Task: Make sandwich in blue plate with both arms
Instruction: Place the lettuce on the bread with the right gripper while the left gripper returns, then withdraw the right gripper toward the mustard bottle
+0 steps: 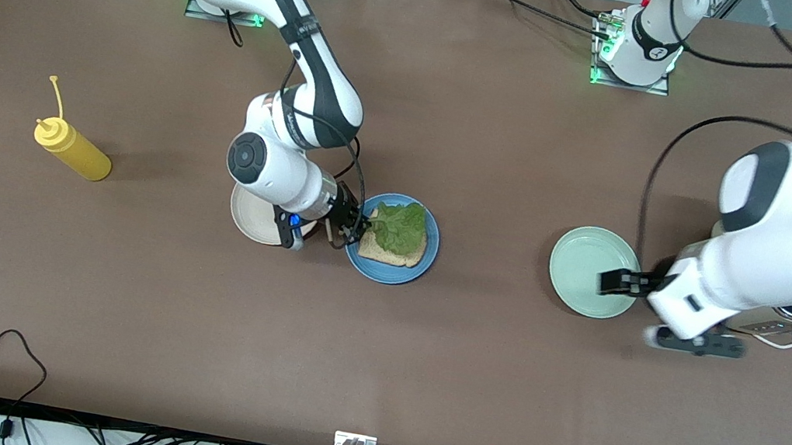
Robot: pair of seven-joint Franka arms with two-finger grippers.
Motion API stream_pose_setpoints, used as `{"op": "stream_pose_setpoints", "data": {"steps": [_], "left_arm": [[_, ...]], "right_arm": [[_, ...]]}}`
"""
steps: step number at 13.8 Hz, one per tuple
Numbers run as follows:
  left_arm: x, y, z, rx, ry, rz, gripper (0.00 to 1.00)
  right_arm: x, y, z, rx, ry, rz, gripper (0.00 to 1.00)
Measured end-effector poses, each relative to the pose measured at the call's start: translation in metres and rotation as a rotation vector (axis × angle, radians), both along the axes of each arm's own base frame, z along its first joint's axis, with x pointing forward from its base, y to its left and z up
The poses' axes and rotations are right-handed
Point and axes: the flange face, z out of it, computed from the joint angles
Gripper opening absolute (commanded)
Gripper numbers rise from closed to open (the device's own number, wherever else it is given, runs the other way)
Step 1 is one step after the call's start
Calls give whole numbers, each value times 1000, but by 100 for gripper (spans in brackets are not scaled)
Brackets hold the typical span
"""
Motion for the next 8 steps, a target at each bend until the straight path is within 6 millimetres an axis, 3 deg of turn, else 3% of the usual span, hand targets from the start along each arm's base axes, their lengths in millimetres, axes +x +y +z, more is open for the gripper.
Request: {"op": "stream_pose_setpoints", "data": {"steps": [2, 5, 8], "left_arm": [[-11, 16, 41, 64, -9, -25, 100], [-26, 60, 97, 58, -6, 11, 100], [-48, 84, 127, 48, -6, 36, 100]], "right_arm": [[4, -1, 0, -2, -7, -2, 100], [13, -9, 9, -19, -29, 18, 100], [30, -44, 44, -77, -41, 152, 100]]}}
